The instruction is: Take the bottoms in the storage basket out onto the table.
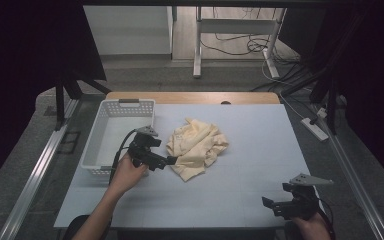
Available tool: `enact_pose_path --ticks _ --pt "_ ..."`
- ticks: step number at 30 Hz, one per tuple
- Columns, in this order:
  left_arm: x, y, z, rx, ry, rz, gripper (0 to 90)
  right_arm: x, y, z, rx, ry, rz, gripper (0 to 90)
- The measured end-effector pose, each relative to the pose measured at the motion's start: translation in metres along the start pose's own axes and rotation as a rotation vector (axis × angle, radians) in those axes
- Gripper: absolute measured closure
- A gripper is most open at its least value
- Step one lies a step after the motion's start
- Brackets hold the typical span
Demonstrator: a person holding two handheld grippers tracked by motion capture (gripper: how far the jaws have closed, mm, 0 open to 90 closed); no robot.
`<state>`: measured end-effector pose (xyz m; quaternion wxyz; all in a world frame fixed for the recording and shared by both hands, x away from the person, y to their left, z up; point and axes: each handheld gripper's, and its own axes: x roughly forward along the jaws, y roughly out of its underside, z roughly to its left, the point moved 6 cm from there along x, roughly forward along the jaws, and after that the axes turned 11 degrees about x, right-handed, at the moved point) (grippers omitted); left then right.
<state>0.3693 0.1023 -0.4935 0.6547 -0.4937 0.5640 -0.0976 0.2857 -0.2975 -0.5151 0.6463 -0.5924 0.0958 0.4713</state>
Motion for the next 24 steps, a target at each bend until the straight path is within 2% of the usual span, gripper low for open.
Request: enact_pose_path --ticks 5,13,24 --pt "-0.006 0.007 -0.004 -0.013 0.008 -0.013 0.3 0.0 0.0 0.0 0.002 -0.003 -0.003 1.5" --pt "-0.019 0.015 -0.009 -0.026 -0.009 -0.029 0.4 -0.001 0.0 0.0 0.006 -0.014 -0.006 0.6" --pt "-0.026 0.032 -0.013 -0.042 -0.02 -0.023 0.8 0.001 0.0 0.001 -0.011 -0.004 0.007 0.7"
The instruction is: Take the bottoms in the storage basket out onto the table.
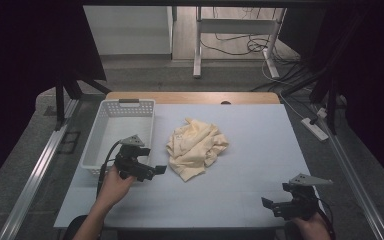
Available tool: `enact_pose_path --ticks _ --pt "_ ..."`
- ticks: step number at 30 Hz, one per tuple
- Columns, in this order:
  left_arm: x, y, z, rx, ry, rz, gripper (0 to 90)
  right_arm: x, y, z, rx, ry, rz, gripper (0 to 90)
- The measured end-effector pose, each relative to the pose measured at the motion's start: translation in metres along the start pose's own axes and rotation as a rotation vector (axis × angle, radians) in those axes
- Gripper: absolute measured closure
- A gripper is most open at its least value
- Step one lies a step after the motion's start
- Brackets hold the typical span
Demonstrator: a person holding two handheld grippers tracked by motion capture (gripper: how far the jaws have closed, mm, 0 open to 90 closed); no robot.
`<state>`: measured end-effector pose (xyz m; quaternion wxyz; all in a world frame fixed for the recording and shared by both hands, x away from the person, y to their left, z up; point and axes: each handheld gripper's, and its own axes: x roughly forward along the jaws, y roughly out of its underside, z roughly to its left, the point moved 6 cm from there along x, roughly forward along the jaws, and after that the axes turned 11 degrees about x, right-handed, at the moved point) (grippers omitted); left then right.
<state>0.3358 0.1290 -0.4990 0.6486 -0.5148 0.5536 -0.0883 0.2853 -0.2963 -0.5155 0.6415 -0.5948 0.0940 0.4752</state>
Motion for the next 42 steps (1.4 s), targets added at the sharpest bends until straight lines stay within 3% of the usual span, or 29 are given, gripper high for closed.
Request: enact_pose_path --ticks 13,19,24,42 --pt "-0.009 0.012 -0.008 0.032 -0.002 0.025 2.4 0.002 0.001 0.001 -0.014 0.007 0.018 0.7" --pt "-0.015 0.013 -0.01 0.011 0.025 -0.018 2.0 0.002 0.001 0.001 -0.018 0.01 0.023 0.7" --pt "-0.018 0.019 -0.012 0.005 0.02 -0.023 1.7 0.002 0.001 0.002 -0.019 0.01 0.022 0.7" --pt "-0.044 0.052 -0.013 -0.057 -0.052 -0.04 1.0 0.003 0.001 0.002 -0.02 0.014 0.024 0.7"
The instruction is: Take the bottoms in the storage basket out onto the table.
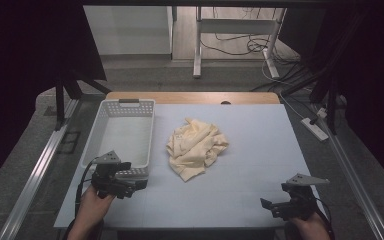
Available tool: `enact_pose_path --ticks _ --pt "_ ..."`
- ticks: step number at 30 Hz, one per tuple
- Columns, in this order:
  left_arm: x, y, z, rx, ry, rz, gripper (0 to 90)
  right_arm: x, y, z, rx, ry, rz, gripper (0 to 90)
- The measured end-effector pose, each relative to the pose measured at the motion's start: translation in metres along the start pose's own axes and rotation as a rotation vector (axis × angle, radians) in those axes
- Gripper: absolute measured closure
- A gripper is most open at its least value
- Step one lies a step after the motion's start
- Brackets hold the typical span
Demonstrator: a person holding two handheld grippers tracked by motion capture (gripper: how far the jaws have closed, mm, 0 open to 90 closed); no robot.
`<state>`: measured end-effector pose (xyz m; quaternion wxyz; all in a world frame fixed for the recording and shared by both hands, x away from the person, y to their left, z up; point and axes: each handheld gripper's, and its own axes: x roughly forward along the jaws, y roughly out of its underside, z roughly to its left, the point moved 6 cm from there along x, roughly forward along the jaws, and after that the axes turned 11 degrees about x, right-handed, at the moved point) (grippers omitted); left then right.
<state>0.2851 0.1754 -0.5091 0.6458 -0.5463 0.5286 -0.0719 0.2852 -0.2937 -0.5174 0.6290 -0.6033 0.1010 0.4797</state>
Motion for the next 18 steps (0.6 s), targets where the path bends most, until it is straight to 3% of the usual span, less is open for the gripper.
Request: enact_pose_path --ticks 18 --pt "-0.024 0.038 0.003 -0.056 -0.096 0.015 0.5 0.001 0.0 0.0 -0.003 0.008 0.003 0.7"
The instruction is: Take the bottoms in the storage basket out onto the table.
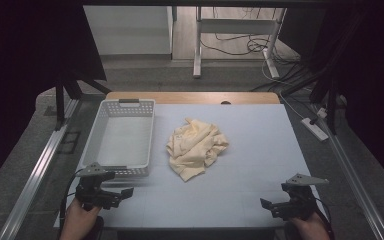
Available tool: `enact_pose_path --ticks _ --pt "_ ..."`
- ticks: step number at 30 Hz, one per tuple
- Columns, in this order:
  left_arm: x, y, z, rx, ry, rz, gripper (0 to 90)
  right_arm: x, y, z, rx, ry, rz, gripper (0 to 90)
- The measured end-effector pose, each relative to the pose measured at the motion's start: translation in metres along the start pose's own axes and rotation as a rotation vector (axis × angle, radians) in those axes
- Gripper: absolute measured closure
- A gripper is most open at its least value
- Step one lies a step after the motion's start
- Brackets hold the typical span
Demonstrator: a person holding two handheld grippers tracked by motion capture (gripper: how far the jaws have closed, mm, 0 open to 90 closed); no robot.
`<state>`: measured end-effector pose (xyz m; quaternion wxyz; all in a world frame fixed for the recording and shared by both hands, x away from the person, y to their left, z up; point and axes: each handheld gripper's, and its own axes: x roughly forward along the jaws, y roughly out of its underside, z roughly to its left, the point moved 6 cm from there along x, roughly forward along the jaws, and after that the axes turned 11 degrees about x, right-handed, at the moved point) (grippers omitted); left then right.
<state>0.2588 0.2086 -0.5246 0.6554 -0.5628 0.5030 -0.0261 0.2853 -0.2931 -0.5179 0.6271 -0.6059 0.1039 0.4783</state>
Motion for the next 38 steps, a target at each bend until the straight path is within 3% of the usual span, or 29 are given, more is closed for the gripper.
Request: enact_pose_path --ticks 20,31,38 --pt "-0.01 0.025 0.013 -0.01 -0.119 0.021 0.0 0.0 0.0 0.0 -0.002 0.008 0.001 0.7" --pt "-0.014 0.033 0.015 -0.032 -0.101 0.054 0.0 0.0 0.0 0.0 -0.004 0.01 -0.002 0.7" --pt "-0.014 0.032 0.016 -0.044 -0.089 0.048 0.2 0.0 0.0 0.0 -0.011 0.015 0.001 0.7"
